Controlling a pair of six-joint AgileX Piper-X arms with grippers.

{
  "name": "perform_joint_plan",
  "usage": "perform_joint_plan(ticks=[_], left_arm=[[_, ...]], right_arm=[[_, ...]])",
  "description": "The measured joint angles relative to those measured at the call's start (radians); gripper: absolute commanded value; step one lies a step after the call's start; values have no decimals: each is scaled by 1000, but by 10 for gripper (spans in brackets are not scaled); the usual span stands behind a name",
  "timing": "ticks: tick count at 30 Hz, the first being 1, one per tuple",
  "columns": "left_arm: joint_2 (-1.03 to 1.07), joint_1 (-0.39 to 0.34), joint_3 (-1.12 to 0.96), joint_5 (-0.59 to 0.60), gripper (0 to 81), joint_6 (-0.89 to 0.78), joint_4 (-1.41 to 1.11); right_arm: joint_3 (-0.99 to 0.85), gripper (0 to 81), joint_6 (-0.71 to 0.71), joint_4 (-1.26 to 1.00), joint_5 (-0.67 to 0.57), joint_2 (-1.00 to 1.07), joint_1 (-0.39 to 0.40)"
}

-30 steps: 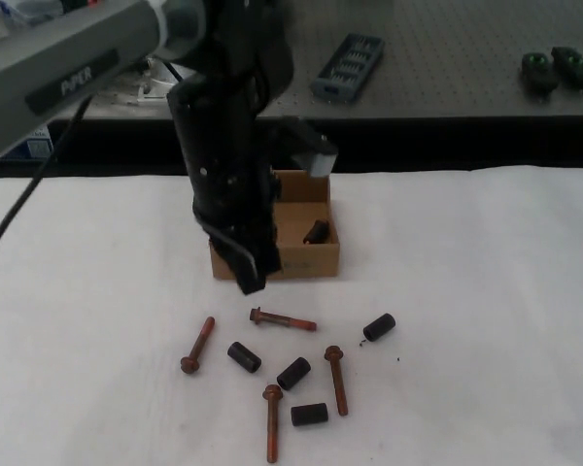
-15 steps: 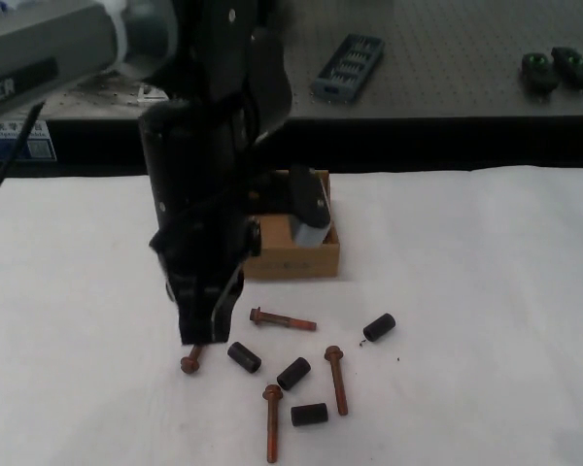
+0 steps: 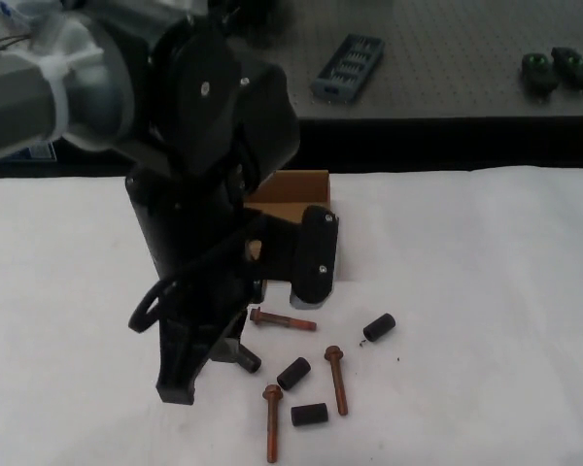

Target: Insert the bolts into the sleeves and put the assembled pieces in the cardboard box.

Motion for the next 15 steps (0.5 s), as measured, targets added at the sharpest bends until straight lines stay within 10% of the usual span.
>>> perform_joint_plan(ticks=[7, 15], left_arm=[[76, 19, 27, 52, 363, 108, -100], [177, 22, 27, 52, 369, 168, -212]], right_arm=[[0, 38, -3, 0, 0, 0, 0], [0, 38, -2, 0, 0, 0, 0]])
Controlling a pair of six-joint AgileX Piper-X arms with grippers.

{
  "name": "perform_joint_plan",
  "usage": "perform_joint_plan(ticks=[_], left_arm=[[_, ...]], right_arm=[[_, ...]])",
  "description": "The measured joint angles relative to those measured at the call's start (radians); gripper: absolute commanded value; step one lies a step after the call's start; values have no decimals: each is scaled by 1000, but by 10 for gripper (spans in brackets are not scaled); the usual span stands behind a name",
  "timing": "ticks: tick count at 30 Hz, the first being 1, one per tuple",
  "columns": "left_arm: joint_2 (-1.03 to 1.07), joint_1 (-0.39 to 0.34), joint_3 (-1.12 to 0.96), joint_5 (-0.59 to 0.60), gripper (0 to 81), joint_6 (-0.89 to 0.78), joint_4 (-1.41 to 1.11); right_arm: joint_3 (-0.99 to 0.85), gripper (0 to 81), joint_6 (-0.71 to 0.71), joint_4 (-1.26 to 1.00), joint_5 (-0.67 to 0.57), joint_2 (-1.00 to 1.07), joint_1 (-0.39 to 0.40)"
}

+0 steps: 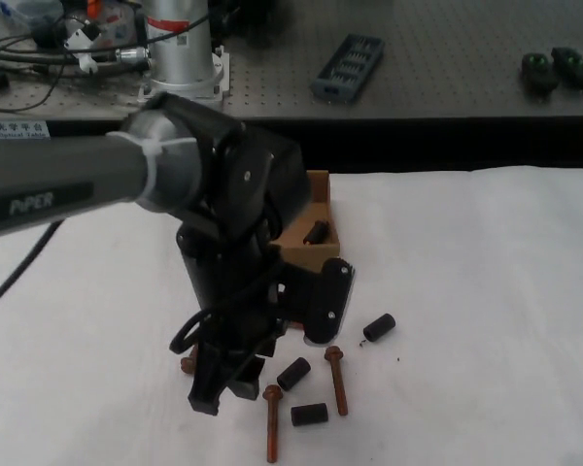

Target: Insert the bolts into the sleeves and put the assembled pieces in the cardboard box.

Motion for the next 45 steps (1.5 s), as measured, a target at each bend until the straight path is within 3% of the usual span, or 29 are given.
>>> perform_joint_plan(ticks=[12, 39, 42, 45], left_arm=[[81, 9, 0, -20, 326, 72, -68], [152, 76, 0, -47, 323, 114, -240], [152, 76, 0, -46, 246, 114, -237], [152, 76, 0, -51, 102, 114, -217]], right_arm=[[0, 38, 0, 0, 0, 0, 0], [0, 38, 0, 0, 13, 0, 0], [0, 38, 0, 0, 13, 0, 0], [0, 38, 0, 0, 13, 0, 0]])
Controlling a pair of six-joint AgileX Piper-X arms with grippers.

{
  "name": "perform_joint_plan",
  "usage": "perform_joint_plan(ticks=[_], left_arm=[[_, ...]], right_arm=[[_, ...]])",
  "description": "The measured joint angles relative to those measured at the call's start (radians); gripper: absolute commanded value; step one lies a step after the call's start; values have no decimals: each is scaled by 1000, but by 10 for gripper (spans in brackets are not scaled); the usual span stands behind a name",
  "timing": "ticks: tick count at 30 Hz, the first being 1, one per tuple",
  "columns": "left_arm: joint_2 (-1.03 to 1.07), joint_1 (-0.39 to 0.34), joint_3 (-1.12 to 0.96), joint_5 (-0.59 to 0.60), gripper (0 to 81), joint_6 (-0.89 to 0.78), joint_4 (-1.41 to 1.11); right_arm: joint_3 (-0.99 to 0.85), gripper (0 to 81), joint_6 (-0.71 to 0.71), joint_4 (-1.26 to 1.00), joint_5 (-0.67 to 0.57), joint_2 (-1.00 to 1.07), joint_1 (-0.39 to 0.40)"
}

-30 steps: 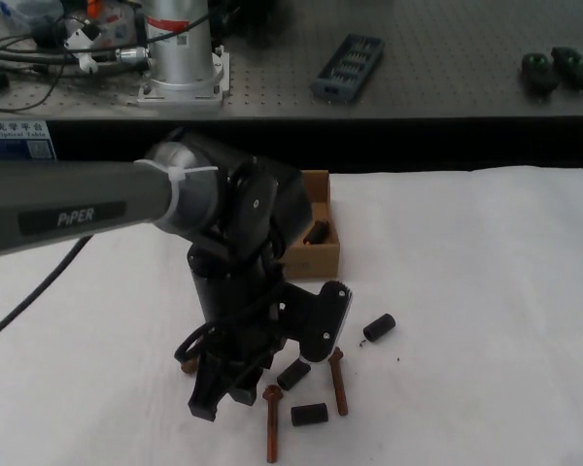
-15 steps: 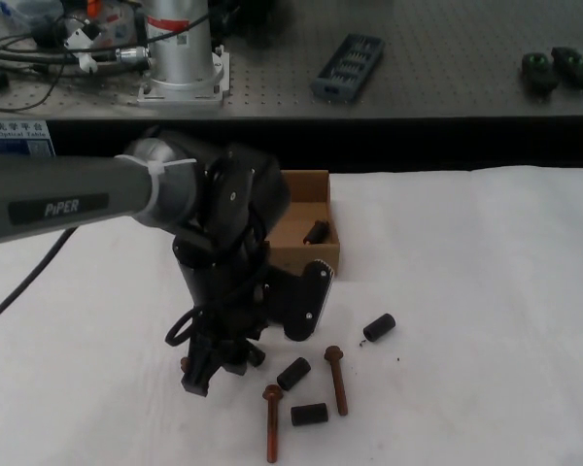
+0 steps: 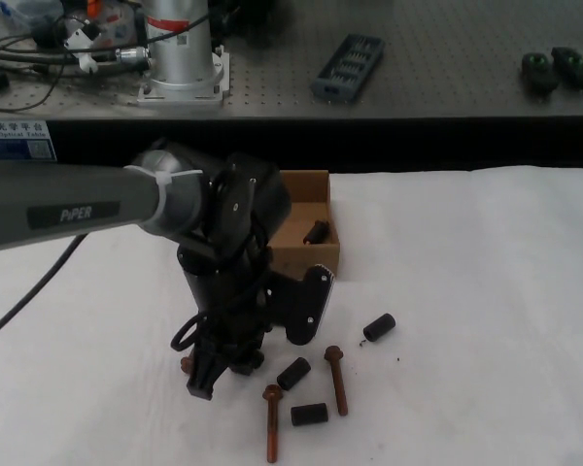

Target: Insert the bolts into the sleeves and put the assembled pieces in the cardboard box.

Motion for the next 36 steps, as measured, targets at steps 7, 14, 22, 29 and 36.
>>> perform_joint_plan(ticks=[7, 14, 22, 29, 36], left_arm=[[0, -3, 0, -21, 6, -36, 0], [-20, -7, 5, -65, 6, -217, -86], [-209, 0, 6, -24, 6, -513, -143], [-360, 3, 6, 94, 6, -784, -109], [-449, 10, 6, 149, 6, -917, -58]], right_arm=[[0, 38, -17, 0, 0, 0, 0], [0, 38, -23, 0, 0, 0, 0], [0, 38, -23, 0, 0, 0, 0], [0, 38, -23, 0, 0, 0, 0], [-3, 38, 97, -64, 0, 9, 0]])
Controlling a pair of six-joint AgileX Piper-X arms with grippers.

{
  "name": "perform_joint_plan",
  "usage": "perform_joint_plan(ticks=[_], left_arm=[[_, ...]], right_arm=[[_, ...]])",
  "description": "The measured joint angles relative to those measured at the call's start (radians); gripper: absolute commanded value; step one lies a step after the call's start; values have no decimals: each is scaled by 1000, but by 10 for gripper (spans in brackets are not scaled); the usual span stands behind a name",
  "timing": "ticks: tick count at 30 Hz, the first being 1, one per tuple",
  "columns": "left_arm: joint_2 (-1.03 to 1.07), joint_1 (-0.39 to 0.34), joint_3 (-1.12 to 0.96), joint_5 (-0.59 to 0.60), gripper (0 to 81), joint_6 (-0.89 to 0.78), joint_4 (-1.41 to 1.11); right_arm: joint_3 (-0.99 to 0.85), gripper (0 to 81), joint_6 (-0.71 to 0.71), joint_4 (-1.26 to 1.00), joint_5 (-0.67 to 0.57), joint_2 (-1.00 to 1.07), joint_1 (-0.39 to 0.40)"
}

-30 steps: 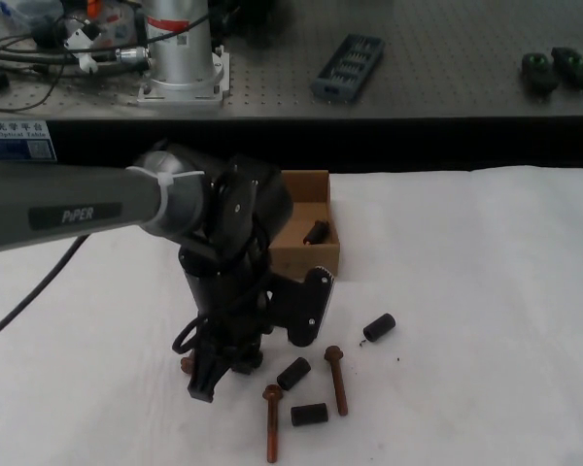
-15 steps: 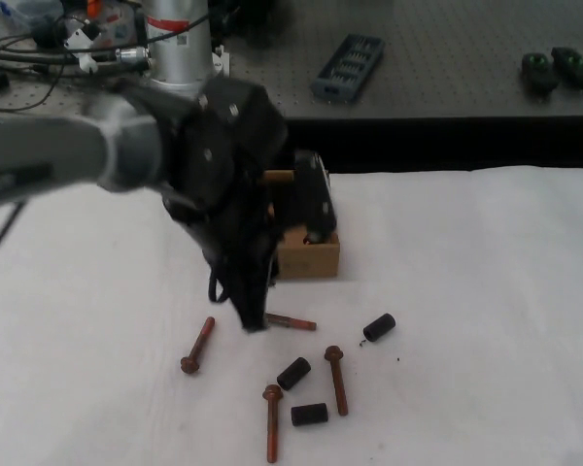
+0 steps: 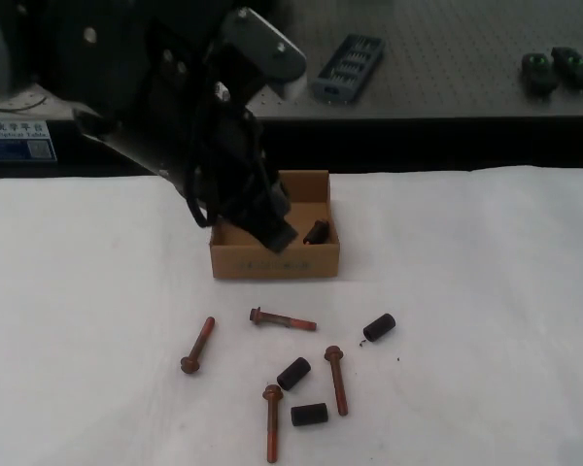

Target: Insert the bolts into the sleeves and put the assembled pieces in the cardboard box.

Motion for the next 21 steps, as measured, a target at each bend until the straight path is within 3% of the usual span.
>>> perform_joint_plan(ticks=[7, 16, 18, 21], left_arm=[[-143, 6, 135, 36, 6, -112, -33], [-470, 6, 579, 39, 6, -275, -293], [-538, 6, 644, 39, 6, -303, -321], [-617, 6, 706, 39, 6, -326, -335]], right_arm=[[-41, 38, 73, -32, -30, 146, 0], [-116, 38, 103, -38, -40, 364, 5], [-135, 38, 138, -64, -38, 418, 28], [-170, 38, 232, -177, 5, 533, 129]])
